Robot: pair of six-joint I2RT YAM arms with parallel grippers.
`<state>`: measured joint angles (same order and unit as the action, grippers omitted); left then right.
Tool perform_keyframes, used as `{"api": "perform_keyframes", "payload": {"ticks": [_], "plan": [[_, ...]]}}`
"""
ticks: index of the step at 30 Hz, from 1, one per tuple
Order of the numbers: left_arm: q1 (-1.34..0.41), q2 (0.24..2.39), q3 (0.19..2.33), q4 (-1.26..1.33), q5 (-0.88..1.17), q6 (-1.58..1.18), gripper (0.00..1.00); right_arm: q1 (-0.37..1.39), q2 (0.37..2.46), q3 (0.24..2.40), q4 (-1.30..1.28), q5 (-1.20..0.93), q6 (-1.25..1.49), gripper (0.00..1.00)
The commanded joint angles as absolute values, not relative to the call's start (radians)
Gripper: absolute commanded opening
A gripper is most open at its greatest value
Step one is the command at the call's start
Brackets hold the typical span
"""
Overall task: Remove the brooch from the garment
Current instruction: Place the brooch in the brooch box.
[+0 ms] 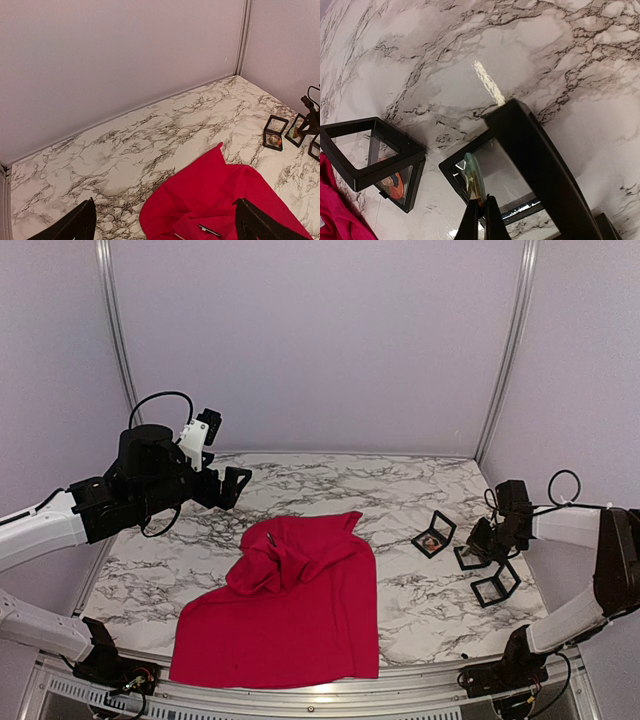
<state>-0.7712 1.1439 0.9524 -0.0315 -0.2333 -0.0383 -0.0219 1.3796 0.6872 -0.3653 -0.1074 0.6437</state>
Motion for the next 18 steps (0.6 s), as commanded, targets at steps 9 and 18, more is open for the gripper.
{"api": "perform_keyframes", "payload": {"ticks": [9,18], "plan": [[-0.764,1.145,0.946,-0.052,-0.22,-0.041,0.99,-0.029,1.386,0.701,-0.398,-0.093,0.637,0.07],[-0.764,1.147,0.949,-0.052,-0.216,-0.043,0.99,-0.029,1.37,0.709,-0.435,-0.083,0.619,0.21]]}}
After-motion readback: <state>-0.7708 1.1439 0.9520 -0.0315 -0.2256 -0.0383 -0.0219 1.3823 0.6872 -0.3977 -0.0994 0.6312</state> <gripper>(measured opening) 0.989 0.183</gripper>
